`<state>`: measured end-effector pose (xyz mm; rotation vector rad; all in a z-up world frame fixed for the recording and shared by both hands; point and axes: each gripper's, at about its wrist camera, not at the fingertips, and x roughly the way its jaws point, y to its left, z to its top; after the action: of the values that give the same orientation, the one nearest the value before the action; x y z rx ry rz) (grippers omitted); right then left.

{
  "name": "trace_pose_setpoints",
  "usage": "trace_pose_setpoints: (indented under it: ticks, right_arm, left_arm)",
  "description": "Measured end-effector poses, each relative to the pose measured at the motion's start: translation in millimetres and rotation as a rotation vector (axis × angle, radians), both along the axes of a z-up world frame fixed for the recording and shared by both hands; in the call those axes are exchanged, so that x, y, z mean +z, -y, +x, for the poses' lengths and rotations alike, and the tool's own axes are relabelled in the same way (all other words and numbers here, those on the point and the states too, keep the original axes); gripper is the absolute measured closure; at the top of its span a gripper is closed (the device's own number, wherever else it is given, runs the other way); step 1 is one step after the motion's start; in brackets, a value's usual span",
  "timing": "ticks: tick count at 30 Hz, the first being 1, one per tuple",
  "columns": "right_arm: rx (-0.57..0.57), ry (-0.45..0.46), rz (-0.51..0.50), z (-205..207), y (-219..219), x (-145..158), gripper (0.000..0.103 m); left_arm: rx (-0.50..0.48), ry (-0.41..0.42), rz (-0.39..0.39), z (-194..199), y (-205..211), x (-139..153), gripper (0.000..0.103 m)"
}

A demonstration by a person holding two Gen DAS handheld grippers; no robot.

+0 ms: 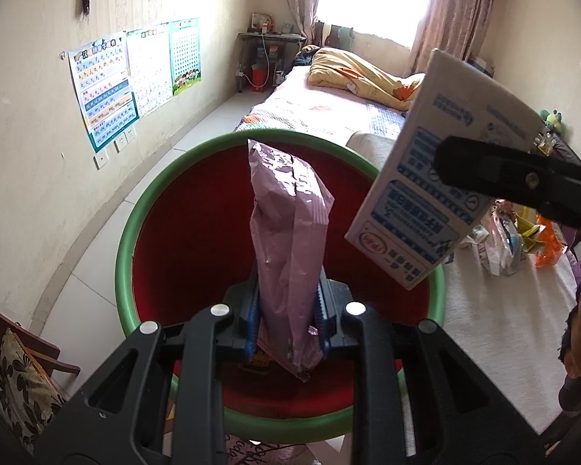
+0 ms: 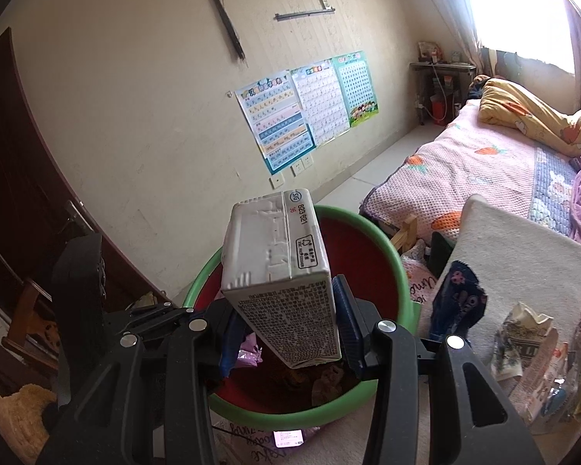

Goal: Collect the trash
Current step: 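Open both grippers to drop the bag and carton into the bucket, then grasp the dark blue wrapper with the left gripper while the right gripper grasps crumpled brown paper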

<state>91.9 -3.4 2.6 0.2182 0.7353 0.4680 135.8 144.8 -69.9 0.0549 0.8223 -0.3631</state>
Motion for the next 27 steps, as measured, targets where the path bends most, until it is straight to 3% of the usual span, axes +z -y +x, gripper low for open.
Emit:
trace_pose_setpoints:
  ticks: [3,4,5,7,13,23,25,27]
  right_arm:
    - [0.007,-0.014,0.000,4,-5,-5,0.059]
    - [0.011,-0.018,0.004,5,-6,-6,0.058]
    - [0.014,-0.021,0.007,6,-7,-6,0.056]
    - [0.013,-0.018,0.013,4,-5,-6,0.046]
    - [-0.071,-0.013,0.004,-8,27,-7,0.043]
    - [-0.520,-0.089,-0.154,-45,194,-32,0.043]
    - [-0.580,-0.151,-0.188,-46,224,-41,0.043]
    - [-0.594,-0.190,-0.158,-49,242,-49,0.042]
  left_arm:
    - [0.020,-0.011,0.004,2,-3,-4,0.079]
    - [0.027,-0.014,0.005,3,-4,-5,0.075]
    - [0.032,-0.014,0.007,2,-3,-5,0.064]
    - [0.049,-0.011,0.008,1,-5,-7,0.056]
    - [0.075,-0.012,0.022,1,-4,-8,0.053]
    - [0.058,0.044,0.005,-11,28,12,0.053]
    - [0.027,0.051,-0.004,-15,46,16,0.053]
    - [-0.016,0.049,-0.012,-21,66,18,0.053]
